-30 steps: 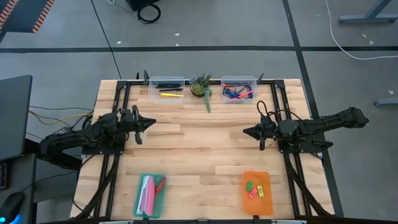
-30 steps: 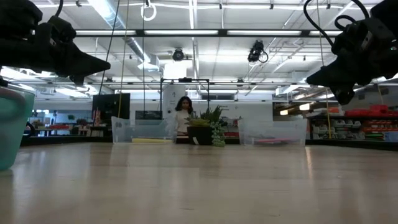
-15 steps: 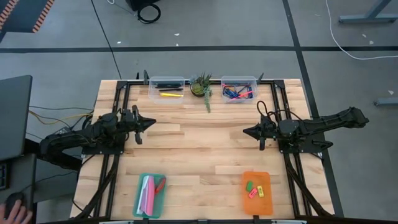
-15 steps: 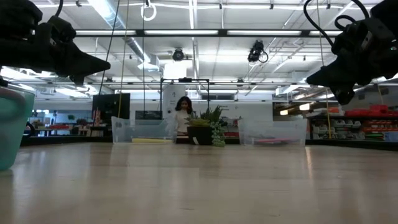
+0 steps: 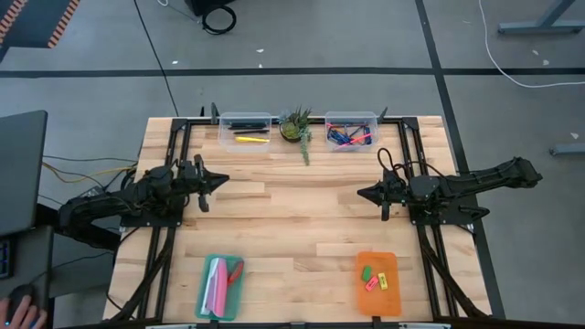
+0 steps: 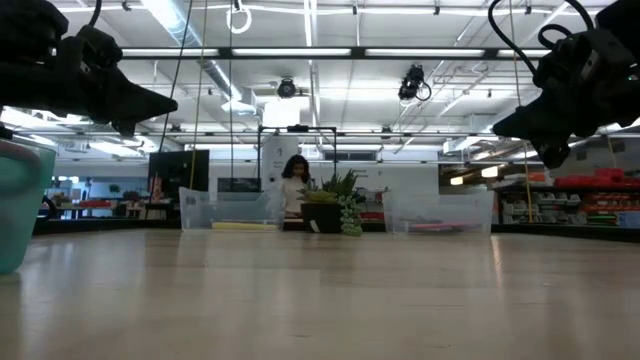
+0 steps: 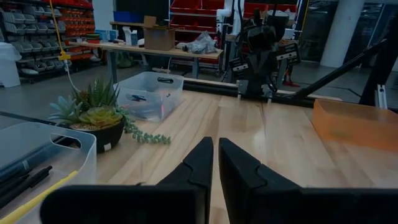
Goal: Sort crayons/erasers/pens/pencils in bins
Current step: Return to Home Position
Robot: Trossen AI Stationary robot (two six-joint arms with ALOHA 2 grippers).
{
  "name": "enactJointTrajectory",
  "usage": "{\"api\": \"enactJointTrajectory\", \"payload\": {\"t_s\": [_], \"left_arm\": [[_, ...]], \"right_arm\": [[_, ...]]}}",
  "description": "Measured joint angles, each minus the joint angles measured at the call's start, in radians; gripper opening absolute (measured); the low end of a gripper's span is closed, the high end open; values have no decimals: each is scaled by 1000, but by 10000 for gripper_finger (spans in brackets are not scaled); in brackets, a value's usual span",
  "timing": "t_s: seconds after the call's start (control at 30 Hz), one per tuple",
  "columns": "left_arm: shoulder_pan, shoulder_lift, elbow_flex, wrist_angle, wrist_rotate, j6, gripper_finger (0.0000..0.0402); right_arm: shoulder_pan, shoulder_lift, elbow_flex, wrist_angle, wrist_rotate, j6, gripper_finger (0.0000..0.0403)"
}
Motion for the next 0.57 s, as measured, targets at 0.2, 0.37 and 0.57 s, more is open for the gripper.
{"api": "enactJointTrajectory", "payload": {"t_s": [0.2,0.37,0.57], "left_arm": [[0,0,0,0,0,0,30],[0,0,0,0,0,0,23],[0,0,1,0,0,0,33]], "right_arm": [[0,0,0,0,0,0,9],[0,0,0,0,0,0,9],[0,0,0,0,0,0,9]]}}
